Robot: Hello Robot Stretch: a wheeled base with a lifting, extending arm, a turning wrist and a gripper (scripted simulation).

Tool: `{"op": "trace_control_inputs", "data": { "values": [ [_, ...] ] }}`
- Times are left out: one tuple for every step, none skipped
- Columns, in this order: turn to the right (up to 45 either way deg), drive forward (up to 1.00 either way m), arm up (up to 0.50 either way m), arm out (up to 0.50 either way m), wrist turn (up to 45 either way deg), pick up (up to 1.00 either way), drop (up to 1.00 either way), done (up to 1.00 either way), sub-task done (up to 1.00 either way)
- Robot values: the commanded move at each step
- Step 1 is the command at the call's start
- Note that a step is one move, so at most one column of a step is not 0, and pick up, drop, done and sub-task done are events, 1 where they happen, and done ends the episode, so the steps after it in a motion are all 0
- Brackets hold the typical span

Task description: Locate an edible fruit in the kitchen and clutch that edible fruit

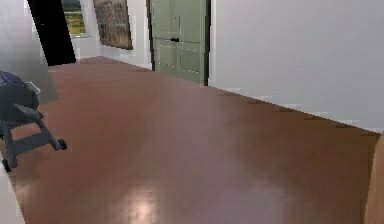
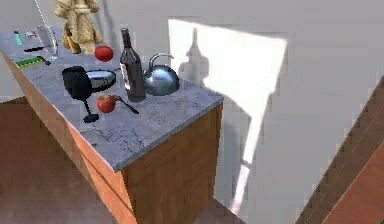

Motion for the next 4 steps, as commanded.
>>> {"op": "trace_control_inputs", "data": {
  "values": [
    [0.0,0.20,0.00,0.00,0.0,0.00,0.00,0.00,0.00],
    [0.0,0.00,0.50,0.00,0.0,0.00,0.00,0.00,0.00],
    [0.0,0.00,0.38,0.00,0.0,0.00,0.00,0.00,0.00],
    [0.0,0.00,0.00,0.46,0.0,0.00,0.00,0.00,0.00]
  ]
}}
